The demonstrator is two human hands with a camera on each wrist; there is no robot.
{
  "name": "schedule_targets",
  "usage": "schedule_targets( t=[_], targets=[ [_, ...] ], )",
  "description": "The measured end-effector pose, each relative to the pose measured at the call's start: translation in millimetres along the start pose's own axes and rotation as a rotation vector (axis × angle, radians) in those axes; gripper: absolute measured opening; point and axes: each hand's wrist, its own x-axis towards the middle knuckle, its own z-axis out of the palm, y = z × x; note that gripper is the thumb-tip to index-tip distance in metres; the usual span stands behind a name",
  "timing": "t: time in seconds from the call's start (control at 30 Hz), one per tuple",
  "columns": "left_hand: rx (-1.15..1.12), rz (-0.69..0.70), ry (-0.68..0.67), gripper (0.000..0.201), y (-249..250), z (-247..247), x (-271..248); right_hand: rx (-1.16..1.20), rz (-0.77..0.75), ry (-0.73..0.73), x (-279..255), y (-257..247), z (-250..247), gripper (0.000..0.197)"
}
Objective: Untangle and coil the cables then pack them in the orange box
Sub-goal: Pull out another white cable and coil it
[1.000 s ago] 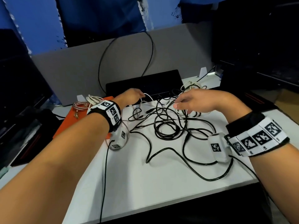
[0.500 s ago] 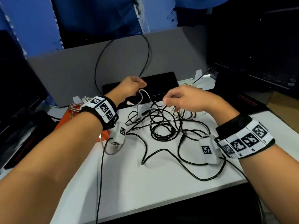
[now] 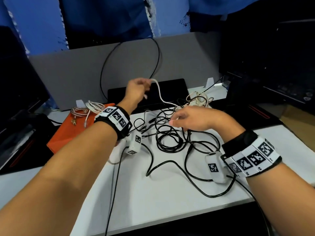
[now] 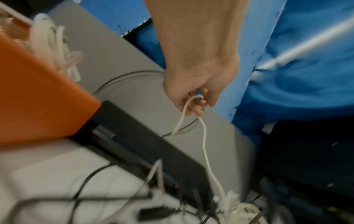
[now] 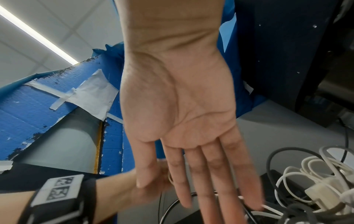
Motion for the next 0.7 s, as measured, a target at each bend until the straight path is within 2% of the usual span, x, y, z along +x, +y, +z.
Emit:
schedule_targets(
  t=[0.07, 0.13, 0.17, 0.23, 0.3, 0.33, 0.4, 0.53, 0.6, 0.7],
  targets=[
    [-0.078, 0.197, 0.053, 0.015, 35.7, -12.5, -5.0, -0.062, 0.060, -0.074, -0.6, 4.8, -0.1, 0.047],
    [-0.130, 0.382, 0.016, 0.013, 72.7, -28.1, -21.0, -0.130, 0.080, -0.073, -2.8, 6.5, -3.4, 0.049],
    [-0.140, 0.464, -0.020, 0.017, 89.0, -35.9, -32.2, -0.136, 0.065, -0.017, -3.7, 5.6, -6.5, 0.050],
    [-0.108, 0.594, -0.108, 0.022, 117.7, -49.7, -63.2, -0.038, 0.025, 0.199, -4.8, 1.5, -12.2, 0.056],
    [-0.084, 0.680, -0.169, 0.022, 138.7, -62.0, -95.4, 0.098, -0.016, 0.398, -5.6, -6.6, -15.0, 0.071],
    [-0.088, 0.707, -0.196, 0.022, 146.8, -67.0, -109.8, 0.122, -0.031, 0.431, -6.3, -11.1, -14.8, 0.077],
    [-0.087, 0.732, -0.259, 0.021, 156.6, -73.4, -133.9, 0.101, -0.040, 0.371, -7.4, -18.2, -8.0, 0.076],
    [0.001, 0.693, -0.377, 0.017, 161.1, -76.1, -165.3, 0.173, -0.074, 0.148, 1.8, -17.8, 7.5, 0.023],
    [0.032, 0.674, -0.382, 0.019, 160.5, -83.4, -171.4, 0.184, -0.027, 0.122, 13.6, -10.5, 2.6, 0.025],
    [-0.008, 0.660, -0.278, 0.020, 158.9, -108.2, -171.9, 0.133, 0.094, 0.175, 37.9, 8.7, -22.1, 0.028]
  ],
)
